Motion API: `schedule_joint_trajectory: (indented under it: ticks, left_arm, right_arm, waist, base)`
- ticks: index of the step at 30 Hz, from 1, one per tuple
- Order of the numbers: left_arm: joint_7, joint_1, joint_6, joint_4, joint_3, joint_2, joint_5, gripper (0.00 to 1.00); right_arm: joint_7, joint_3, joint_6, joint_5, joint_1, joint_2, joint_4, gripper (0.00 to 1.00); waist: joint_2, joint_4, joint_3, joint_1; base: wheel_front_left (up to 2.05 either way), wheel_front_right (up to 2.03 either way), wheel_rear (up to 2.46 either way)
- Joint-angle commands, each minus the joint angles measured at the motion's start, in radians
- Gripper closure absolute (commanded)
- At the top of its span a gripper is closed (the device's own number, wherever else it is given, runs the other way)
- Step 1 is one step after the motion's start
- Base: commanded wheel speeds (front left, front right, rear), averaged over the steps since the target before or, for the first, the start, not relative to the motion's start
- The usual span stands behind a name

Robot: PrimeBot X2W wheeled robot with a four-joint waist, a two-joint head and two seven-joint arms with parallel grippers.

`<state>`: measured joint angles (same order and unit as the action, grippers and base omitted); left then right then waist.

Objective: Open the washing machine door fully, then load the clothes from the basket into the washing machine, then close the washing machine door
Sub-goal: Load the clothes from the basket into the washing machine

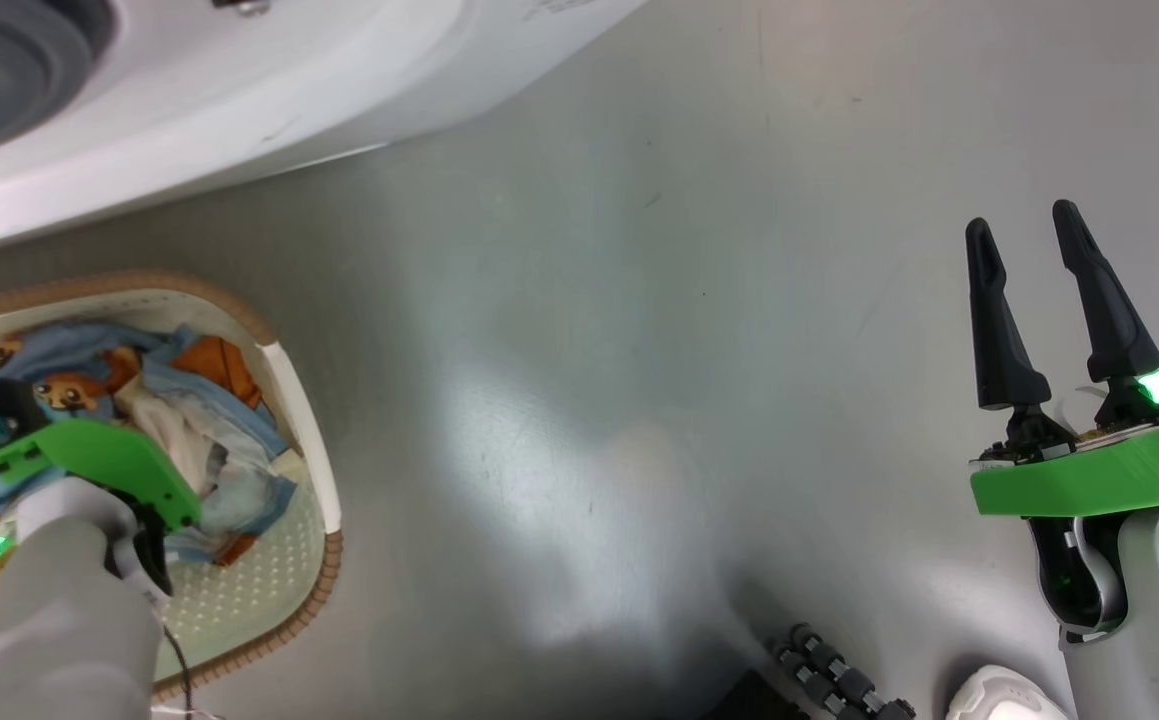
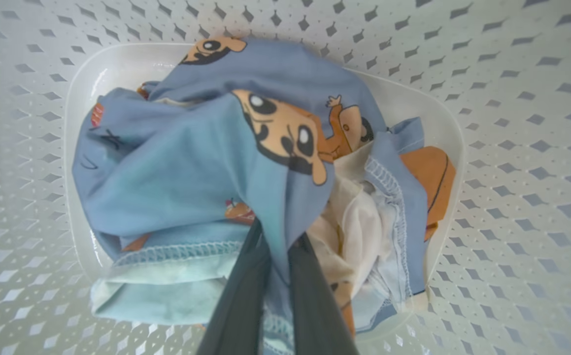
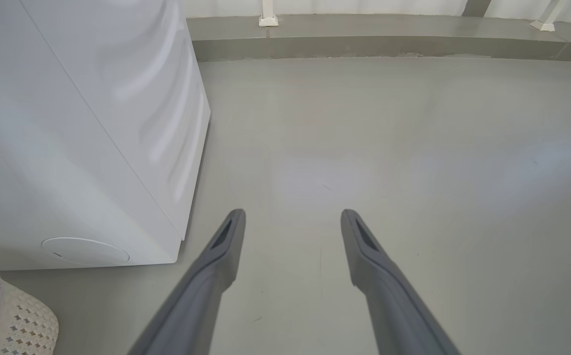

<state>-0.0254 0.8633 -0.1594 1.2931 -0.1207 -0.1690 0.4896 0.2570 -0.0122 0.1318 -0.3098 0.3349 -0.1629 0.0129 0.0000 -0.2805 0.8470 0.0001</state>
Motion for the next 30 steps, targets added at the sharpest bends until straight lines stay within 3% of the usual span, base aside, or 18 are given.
schedule_joint_trajectory:
  ticks: [1,19,30]
  left_arm:
    - [-0.02,-0.059,0.008,-0.002,0.02,-0.023,0.013,1.0]
    - [-0.231,-0.159,0.076,-0.041,0.009,0.052,0.023,1.0]
    - [-0.236,-0.361,0.07,-0.323,0.062,0.084,-0.009,1.0]
  right_arm:
    - [0.005,0.012,-0.001,0.001,-0.016,-0.016,-0.015,0.0]
    - [0.005,0.004,-0.001,0.001,-0.057,-0.019,0.027,0.0]
    - [0.005,0.003,-0.001,0.011,-0.139,-0.011,0.065,0.0]
  waist:
    - [0.0,0.011,-0.016,-0.0001]
    - [0.0,0.134,-0.212,-0.0001]
    - [0.0,0.21,-0.417,-0.0001]
  base:
    - [0.0,0.0,0.0]
    - [0.0,0.0,0.0]
    - [0.0,0.0,0.0]
